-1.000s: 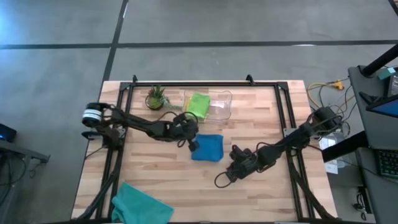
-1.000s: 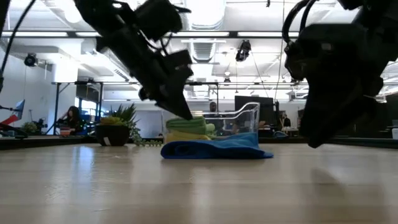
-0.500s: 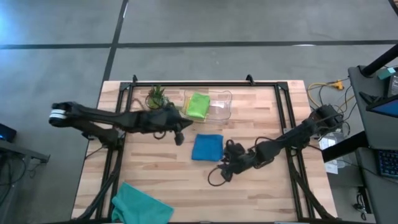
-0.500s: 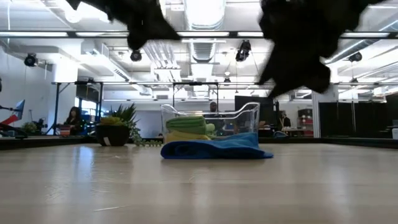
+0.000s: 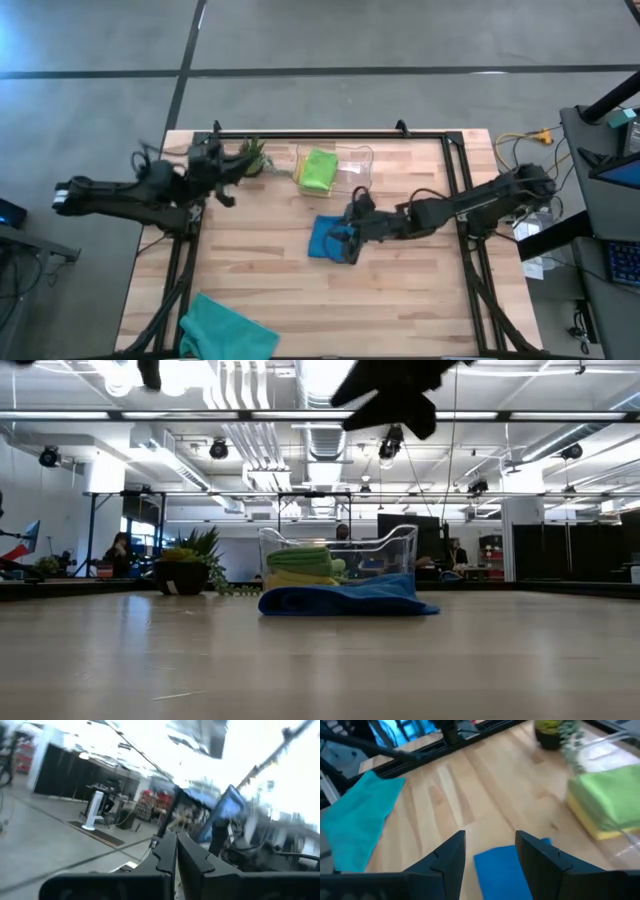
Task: Fold microfiber towels
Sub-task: Fold the blue microfiber towel
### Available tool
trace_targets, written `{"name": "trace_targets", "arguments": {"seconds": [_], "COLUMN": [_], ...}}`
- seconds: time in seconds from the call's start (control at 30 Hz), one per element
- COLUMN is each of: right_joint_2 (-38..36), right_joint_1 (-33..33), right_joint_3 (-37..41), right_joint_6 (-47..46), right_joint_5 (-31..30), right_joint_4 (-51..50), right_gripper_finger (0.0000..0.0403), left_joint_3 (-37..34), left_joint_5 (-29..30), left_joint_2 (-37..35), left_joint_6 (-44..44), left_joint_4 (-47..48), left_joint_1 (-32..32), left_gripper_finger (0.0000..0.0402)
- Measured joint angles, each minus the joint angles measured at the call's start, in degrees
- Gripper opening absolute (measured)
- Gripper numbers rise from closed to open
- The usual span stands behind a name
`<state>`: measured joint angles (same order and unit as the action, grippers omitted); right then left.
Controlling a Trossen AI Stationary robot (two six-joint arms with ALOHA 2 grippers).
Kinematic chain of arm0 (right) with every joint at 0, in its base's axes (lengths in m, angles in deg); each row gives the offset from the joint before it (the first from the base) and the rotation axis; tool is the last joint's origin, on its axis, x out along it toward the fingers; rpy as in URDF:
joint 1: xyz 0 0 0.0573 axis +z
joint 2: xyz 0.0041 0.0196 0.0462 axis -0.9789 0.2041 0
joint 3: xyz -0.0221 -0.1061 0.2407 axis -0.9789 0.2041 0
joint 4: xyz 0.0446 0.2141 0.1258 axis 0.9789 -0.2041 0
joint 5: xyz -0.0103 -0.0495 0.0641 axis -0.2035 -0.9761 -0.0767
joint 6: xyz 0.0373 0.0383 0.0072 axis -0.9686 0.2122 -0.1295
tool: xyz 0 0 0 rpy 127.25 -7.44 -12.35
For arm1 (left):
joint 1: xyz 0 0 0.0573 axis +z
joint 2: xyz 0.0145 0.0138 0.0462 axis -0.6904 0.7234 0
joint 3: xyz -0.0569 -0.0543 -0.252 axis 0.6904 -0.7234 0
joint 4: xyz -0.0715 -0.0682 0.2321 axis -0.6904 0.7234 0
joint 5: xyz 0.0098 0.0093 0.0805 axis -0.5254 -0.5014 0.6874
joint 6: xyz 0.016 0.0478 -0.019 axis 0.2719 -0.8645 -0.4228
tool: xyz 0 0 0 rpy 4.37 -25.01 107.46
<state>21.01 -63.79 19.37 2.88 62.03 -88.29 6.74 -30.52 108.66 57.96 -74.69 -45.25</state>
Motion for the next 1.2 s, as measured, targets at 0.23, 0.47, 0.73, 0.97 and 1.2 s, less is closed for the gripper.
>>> {"name": "trace_targets", "arguments": {"seconds": [0.23,0.47,0.73,0.97,1.2], "right_joint_2": [-14.95,-20.62,-16.0,-9.66,-4.84], "right_joint_1": [-2.35,-2.88,-6.24,-10.72,-11.4], "right_joint_3": [23.58,37.92,39.68,36.67,30.63], "right_joint_6": [-3.73,4.72,7.0,1.63,1.05], "right_joint_5": [-0.18,-0.06,9.63,12.13,13.31], "right_joint_4": [27.7,32.8,29.9,30.23,29.57], "right_gripper_finger": [0.0168,0.0168,0.0168,0.0168,0.0168], "left_joint_3": [-28.66,-28.22,-19.45,-10.87,-8.56], "left_joint_5": [1.96,-3.6,-16.78,-17.96,-32.03], "left_joint_2": [-10.44,-5.33,16.33,40.69,57.42], "left_joint_6": [12.27,8.71,7.61,8.85,24.35], "left_joint_4": [-26.26,-10.7,-7.55,-15.89,-22.21], "left_joint_1": [-0.44,-0.68,-0.68,1.51,7.23], "left_gripper_finger": [0.0,0.0,0.0,0.0,0.0]}}
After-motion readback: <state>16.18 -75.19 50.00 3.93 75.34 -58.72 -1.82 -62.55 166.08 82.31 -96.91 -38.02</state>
